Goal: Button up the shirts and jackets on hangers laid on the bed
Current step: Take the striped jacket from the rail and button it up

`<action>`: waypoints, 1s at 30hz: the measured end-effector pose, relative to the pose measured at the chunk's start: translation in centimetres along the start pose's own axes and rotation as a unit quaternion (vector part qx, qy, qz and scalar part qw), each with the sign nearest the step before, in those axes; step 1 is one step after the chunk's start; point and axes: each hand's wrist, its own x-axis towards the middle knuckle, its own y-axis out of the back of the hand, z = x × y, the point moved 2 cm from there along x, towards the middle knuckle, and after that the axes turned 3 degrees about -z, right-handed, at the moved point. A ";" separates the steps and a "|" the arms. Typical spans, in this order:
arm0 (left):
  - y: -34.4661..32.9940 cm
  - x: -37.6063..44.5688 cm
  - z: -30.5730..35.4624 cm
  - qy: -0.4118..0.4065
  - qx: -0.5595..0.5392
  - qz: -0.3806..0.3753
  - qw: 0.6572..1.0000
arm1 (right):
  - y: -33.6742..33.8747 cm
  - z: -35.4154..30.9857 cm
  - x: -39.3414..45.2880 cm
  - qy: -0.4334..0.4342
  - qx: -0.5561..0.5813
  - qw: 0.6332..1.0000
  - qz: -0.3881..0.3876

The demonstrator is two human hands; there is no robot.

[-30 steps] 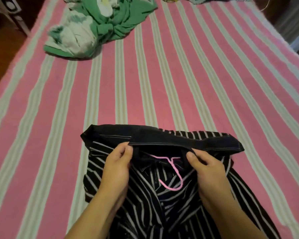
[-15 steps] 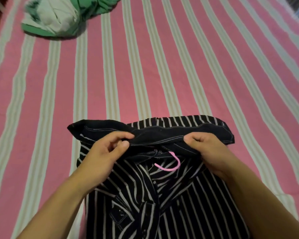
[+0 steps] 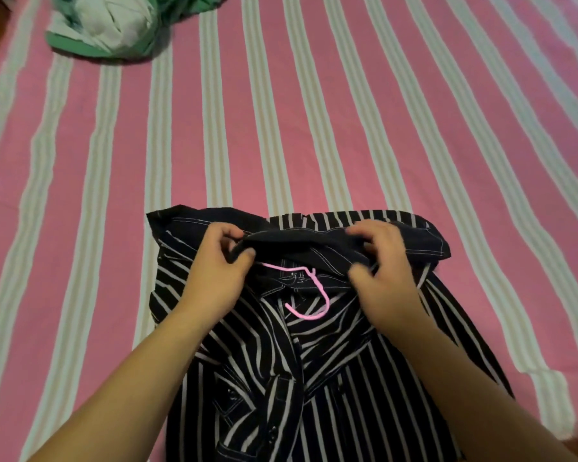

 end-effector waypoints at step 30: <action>19.1 -24.0 30.2 -0.421 0.365 0.080 0.827 | 22.2 -45.4 -6.7 0.284 -0.073 0.954 0.069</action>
